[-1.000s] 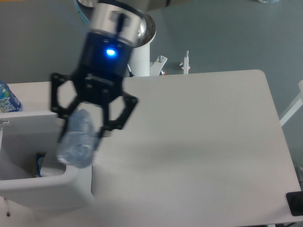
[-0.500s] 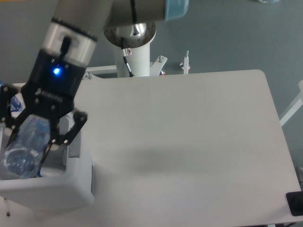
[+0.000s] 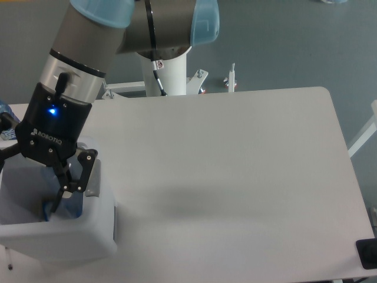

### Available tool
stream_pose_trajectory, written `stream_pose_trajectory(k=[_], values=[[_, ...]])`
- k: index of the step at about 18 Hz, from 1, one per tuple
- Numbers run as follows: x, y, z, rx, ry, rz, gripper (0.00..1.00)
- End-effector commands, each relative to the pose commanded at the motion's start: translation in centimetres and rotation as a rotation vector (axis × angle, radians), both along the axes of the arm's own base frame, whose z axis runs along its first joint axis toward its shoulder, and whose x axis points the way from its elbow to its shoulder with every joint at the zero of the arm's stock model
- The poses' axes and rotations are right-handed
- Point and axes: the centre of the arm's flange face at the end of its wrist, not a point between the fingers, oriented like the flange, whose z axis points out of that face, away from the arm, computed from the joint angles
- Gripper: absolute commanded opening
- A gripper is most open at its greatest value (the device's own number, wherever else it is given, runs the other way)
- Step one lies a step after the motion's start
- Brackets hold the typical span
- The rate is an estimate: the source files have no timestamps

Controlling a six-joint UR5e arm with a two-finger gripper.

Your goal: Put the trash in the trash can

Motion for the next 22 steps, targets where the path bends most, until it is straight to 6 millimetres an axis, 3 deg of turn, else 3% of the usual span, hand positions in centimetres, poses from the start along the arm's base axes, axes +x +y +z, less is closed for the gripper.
stream_pose_trajectory(k=[5,6,11,16,20,22], values=[[-7.8,-5.1,2.0,-0.015,0.068,0.208,1.0],[-9.5,-6.1,1.5,-0.045,0.088,0.267,1.0],[-13.9,-10.7,-2.5,-0.241,0.19,0.464,1.0],[-16.6,-14.5,-4.9,-0.45,0.387,0.376,1.0],[-16.7,-17.7,-5.7,-0.636,0.567,0.22,1.0],[-16.4,-18.3,-6.1,-0.694,0.622,0.131,1.0]])
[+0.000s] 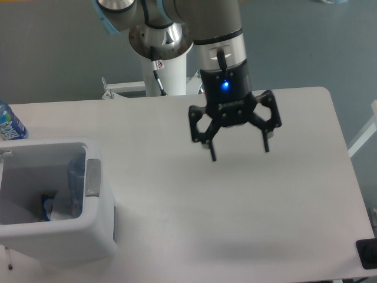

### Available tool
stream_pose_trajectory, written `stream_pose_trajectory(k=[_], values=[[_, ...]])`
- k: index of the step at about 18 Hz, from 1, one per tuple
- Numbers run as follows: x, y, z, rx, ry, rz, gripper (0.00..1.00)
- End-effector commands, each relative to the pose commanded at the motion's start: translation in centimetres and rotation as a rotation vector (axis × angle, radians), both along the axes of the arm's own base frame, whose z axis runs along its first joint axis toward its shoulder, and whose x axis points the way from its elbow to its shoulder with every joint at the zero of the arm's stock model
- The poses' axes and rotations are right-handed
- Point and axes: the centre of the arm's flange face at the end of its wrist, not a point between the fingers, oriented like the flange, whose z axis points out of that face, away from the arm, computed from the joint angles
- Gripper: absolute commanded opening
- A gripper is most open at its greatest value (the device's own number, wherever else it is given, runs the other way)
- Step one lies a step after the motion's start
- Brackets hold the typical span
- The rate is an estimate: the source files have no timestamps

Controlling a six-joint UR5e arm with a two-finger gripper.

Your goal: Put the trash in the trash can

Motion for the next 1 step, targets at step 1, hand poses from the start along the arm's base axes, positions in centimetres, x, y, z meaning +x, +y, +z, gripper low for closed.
stream_pose_trajectory(k=[1], values=[[0.0,-0.06,-0.07,-0.017,-0.005,-0.008,1.0]])
